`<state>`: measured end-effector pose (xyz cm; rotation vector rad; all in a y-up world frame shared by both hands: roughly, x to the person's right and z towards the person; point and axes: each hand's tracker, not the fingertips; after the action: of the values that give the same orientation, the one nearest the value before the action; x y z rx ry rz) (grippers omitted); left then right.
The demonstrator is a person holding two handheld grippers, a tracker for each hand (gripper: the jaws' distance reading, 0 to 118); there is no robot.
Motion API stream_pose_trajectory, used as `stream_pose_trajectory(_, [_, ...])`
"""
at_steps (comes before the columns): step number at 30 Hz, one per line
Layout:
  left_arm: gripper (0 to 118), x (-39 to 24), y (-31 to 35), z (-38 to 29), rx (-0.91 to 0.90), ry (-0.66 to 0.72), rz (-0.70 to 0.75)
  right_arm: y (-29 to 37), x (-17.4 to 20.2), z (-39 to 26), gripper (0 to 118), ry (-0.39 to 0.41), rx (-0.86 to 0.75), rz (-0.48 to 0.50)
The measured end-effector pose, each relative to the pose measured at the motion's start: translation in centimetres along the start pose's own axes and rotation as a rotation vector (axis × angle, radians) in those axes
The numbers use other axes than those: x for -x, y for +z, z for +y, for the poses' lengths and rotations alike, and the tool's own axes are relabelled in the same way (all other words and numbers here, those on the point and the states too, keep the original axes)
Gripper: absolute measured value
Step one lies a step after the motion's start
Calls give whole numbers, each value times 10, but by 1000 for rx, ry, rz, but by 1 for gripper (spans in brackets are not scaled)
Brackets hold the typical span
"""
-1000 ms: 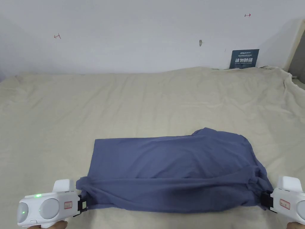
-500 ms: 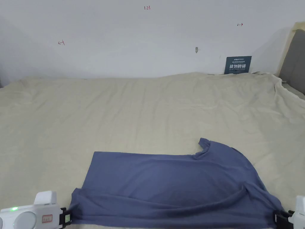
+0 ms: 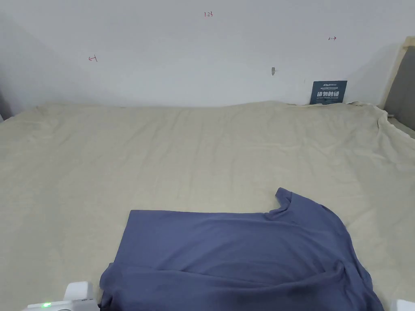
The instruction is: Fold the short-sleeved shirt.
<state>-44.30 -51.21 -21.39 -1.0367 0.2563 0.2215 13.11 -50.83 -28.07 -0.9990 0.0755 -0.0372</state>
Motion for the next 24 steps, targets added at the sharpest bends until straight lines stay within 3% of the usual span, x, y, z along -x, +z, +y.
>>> stream_pose_trajectory(1, [40, 0, 3, 0, -2, -2, -5, 5, 2, 1, 31, 3, -3, -4])
stream_pose_trajectory(2, [66, -1, 6, 2, 1, -2, -3, 4, -4, 4, 49, 6, -8, -14])
stream_pose_trajectory(3, [79, 0, 10, 4, 5, 1, -11, 10, -3, 7, 60, 4, -24, -13])
stream_pose_trajectory(5, [94, -2, 28, 12, -62, 20, -38, 30, -3, 17, 65, -13, -111, 18])
stream_pose_trajectory(9, [97, -11, 73, 44, -242, 14, -26, 87, 14, 49, 65, 7, -304, 31])
stream_pose_trajectory(16, [116, -34, 134, 106, -503, -16, -81, 151, 35, 99, 65, 83, -605, 38])
stream_pose_trajectory(21, [111, -56, 138, 131, -610, -77, -19, 149, 44, 120, 61, 133, -684, 25])
stream_pose_trajectory(22, [104, -60, 137, 133, -627, -86, -7, 144, 45, 123, 58, 143, -694, 20])
stream_pose_trajectory(23, [92, -63, 135, 135, -644, -88, -18, 141, 47, 126, 46, 152, -706, 17])
stream_pose_trajectory(24, [65, -66, 130, 137, -653, -98, -24, 138, 48, 129, 33, 150, -714, 21])
